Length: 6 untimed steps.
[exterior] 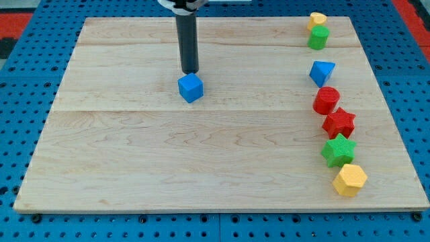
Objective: Move the blue cube towards the top left
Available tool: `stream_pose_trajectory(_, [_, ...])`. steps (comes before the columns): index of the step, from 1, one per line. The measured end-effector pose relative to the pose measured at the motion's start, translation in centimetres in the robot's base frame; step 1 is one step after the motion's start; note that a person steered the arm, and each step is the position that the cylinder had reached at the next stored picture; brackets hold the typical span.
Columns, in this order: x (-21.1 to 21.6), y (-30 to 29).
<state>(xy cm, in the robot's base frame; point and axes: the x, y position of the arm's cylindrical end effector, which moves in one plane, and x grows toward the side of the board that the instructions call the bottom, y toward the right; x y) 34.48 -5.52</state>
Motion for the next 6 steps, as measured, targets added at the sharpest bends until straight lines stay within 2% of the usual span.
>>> stream_pose_trajectory(1, [2.6,2.2])
stream_pose_trajectory(2, [6.1,7.8])
stream_pose_trajectory(3, [10.2,5.9])
stream_pose_trajectory(4, [8.6,1.7])
stream_pose_trajectory(5, [5.2,-0.4])
stream_pose_trajectory(6, [3.9,2.5])
